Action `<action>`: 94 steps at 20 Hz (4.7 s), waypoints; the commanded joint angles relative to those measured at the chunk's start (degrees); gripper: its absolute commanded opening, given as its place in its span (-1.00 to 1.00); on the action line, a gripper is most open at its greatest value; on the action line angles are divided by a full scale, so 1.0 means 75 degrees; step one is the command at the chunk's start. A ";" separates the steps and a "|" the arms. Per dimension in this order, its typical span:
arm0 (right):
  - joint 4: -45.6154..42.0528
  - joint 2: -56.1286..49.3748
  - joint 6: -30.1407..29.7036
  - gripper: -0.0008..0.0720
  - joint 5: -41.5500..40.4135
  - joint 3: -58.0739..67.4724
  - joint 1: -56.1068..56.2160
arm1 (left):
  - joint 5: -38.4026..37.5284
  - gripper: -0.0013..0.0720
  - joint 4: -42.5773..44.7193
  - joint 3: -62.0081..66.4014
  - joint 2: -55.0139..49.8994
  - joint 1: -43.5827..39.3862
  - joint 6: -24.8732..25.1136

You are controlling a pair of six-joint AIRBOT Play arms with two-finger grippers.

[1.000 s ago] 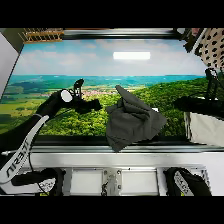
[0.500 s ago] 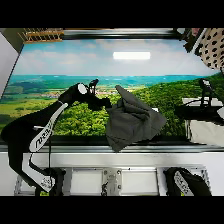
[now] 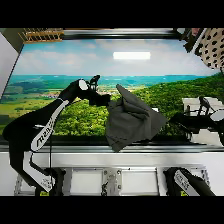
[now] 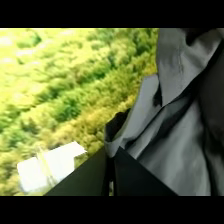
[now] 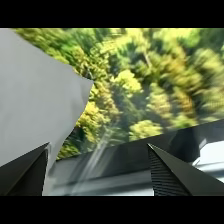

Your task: Fold the clothes and pants, and hang the long-sleeved shirts on hangers.

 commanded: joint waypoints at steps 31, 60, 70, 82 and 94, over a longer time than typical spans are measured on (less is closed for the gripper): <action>-0.1116 -0.1970 -0.0117 -0.85 0.1279 0.7018 0.2206 | -0.0347 -0.95 0.2232 -0.4135 0.6985 0.0557 -0.1725; 0.2049 0.1215 0.2856 0.45 -0.3608 -0.3077 0.2742 | 0.1008 -0.95 0.2232 -0.4468 0.4657 0.0417 -0.1533; 0.0793 0.1230 0.2331 -0.92 -0.3850 -0.2626 0.2853 | 0.1102 -0.95 0.2294 -0.4462 0.4709 0.0481 -0.1533; -0.1314 0.2337 0.0962 -0.92 0.1046 0.6878 0.2856 | 0.1087 -0.95 0.2754 0.0484 0.8635 0.1877 -0.1533; -0.0265 0.3491 0.2040 -0.92 0.2506 0.8367 0.2856 | 0.0831 -0.96 0.2833 0.2139 0.9483 0.1880 -0.2072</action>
